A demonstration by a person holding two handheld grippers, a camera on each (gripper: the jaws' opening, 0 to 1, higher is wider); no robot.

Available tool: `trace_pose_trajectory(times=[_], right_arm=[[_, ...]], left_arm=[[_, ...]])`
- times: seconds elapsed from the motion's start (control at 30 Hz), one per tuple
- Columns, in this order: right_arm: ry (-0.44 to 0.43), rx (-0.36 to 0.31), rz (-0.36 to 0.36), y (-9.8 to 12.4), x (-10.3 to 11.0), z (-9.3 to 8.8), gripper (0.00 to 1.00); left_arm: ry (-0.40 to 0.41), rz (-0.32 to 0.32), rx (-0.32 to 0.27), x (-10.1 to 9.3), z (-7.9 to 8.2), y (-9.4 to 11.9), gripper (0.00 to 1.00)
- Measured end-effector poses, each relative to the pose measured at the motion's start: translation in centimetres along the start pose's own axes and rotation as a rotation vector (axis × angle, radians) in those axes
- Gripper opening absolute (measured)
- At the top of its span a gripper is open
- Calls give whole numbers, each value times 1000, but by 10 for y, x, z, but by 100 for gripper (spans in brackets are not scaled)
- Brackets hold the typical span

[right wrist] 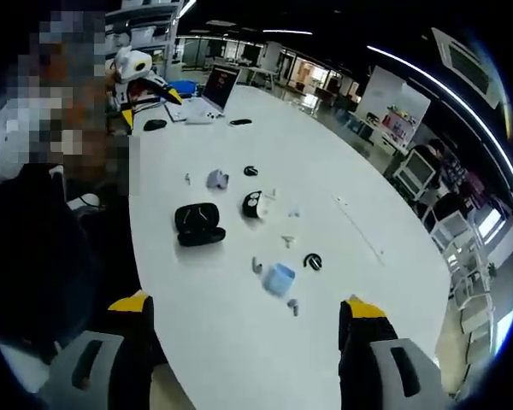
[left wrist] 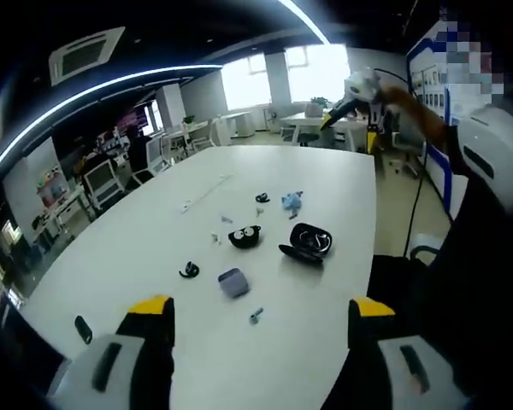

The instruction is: Pick up the earbuds from the table and place the earbuds into the earbud case

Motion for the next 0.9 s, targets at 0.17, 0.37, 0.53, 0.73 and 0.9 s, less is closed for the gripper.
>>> trace_pose_trajectory(times=[0.17, 0.37, 0.53, 0.73, 0.9], right_arm=[[-10, 9, -22, 1, -5, 4, 86], [-20, 22, -34, -1, -18, 2, 86], [-18, 25, -35, -1, -25, 3, 86], [-13, 38, -19, -3, -31, 5, 86], [-16, 41, -18, -4, -37, 5, 86]], left_arm=[[16, 42, 11, 12, -4, 3, 83], [20, 69, 23, 17, -9, 5, 83], [31, 73, 23, 15, -11, 5, 84], [42, 83, 5, 2, -8, 7, 84], [46, 91, -2, -6, -7, 10, 84]])
Point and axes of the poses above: the point that each gripper's makers call its tool centre point, and the gripper's own axes: y roughly backward along the fingers, x roughly to its left, z roughly out of its top, the point moved 5 cm from there along y, roughly backward along the fingers, and after that the axes turned 12 degrees about z, right-handed, at the moved point
